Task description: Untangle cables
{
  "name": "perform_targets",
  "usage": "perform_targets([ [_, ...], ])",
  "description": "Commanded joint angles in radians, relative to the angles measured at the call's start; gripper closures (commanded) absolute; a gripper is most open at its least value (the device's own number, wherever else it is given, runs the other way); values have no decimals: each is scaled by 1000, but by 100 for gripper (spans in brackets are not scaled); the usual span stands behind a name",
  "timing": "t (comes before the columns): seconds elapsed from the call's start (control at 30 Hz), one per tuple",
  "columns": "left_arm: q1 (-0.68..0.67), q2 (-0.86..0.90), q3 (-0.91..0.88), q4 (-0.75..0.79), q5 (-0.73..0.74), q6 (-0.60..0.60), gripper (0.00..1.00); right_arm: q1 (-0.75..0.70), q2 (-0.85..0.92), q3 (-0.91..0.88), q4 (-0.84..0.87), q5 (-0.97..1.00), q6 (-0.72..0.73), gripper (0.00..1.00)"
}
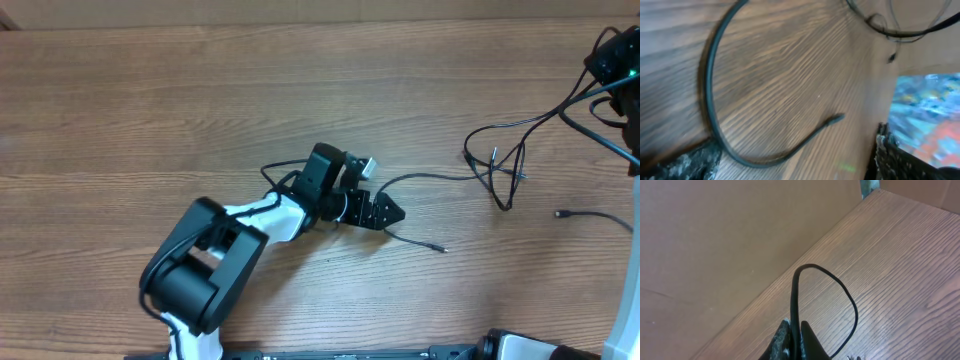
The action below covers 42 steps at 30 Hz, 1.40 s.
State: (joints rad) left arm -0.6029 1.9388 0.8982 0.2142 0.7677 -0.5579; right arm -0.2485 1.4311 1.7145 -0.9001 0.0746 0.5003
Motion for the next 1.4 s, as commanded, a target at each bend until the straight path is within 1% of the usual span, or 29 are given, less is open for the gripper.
perform_targets([
  [0.0, -19, 107, -14, 107, 45, -111, 0, -2, -20, 13, -1, -3, -5, 96],
  [0.17, -58, 116, 23, 143, 35, -112, 0, -2, -20, 13, -5, -3, -5, 96],
  [0.2, -65, 116, 33, 164, 38, -112, 6, -2, -20, 13, -11, -2, -5, 96],
  [0.23, -68, 116, 40, 169, 43, -112, 23, -2, -20, 13, -15, -2, -5, 96],
  [0.27, -69, 116, 48, 168, 53, -111, 51, -2, -20, 13, -19, -2, -5, 96],
  [0.3, -66, 116, 53, 168, 74, -112, 94, -2, -20, 13, -26, 2, -17, 96],
  [0.33, -54, 114, 54, 165, 92, -111, 96, -3, -20, 13, -27, 2, -35, 96],
  [0.37, -27, 109, 54, 142, 98, -112, 96, -11, -20, 13, -32, 10, -47, 96],
  [0.4, 3, 97, 54, 101, 95, -112, 96, -17, -20, 13, -33, 12, -58, 96],
  [0.43, 39, 73, 54, 24, 64, -108, 96, -29, -20, 13, -34, 13, -61, 96],
  [0.5, 116, -28, 54, -230, -117, -32, 96, -65, -20, 13, -42, 13, -61, 96],
  [0.53, 175, -153, 54, -454, -349, 47, 96, -80, -20, 13, -44, 13, -60, 96],
  [0.6, 214, -265, 54, -593, -540, 98, 96, -95, -20, 13, -44, 13, -60, 96],
  [0.67, 266, -410, 54, -739, -793, 117, 96, -101, -20, 13, -41, 13, -60, 96],
  [0.73, 313, -497, 54, -814, -904, 117, 96, -101, -18, 13, -35, 13, -60, 96],
  [0.8, 405, -585, 54, -900, -988, 113, 96, -101, -10, 13, -26, 14, -61, 96],
  [0.83, 481, -621, 54, -945, -1011, 105, 96, -101, -3, 13, -26, 22, -61, 96],
  [0.9, 558, -640, 54, -972, -1011, 105, 96, -101, 6, 13, -26, 64, -64, 96],
  [0.93, 599, -645, 54, -985, -1011, 105, 96, -101, 18, 13, -26, 119, -65, 96],
  [0.97, 670, -647, 54, -1005, -1011, 106, 96, -101, 30, 13, -26, 174, -69, 96],
  [1.0, 722, -647, 54, -1017, -1012, 108, 96, -105, 46, 13, -24, 211, -96, 96],
  [1.1, 858, -647, 54, -1027, -1012, 132, 96, -156, 94, 13, -29, 230, -116, 96],
  [1.17, 946, -647, 54, -1026, -1011, 135, 96, -214, 131, 13, -30, 201, -116, 96],
  [1.27, 1022, -647, 54, -1027, -994, 146, 96, -288, 161, 13, -30, 84, -108, 96],
  [1.3, 1047, -647, 54, -1024, -947, 181, 96, -332, 174, 13, -28, -23, -105, 96],
  [1.33, 1052, -647, 54, -1008, -847, 251, 96, -351, 180, 13, -18, -103, -106, 96],
  [1.37, 1047, -647, 54, -992, -767, 311, 96, -353, 180, 13, -11, -127, -106, 96],
])
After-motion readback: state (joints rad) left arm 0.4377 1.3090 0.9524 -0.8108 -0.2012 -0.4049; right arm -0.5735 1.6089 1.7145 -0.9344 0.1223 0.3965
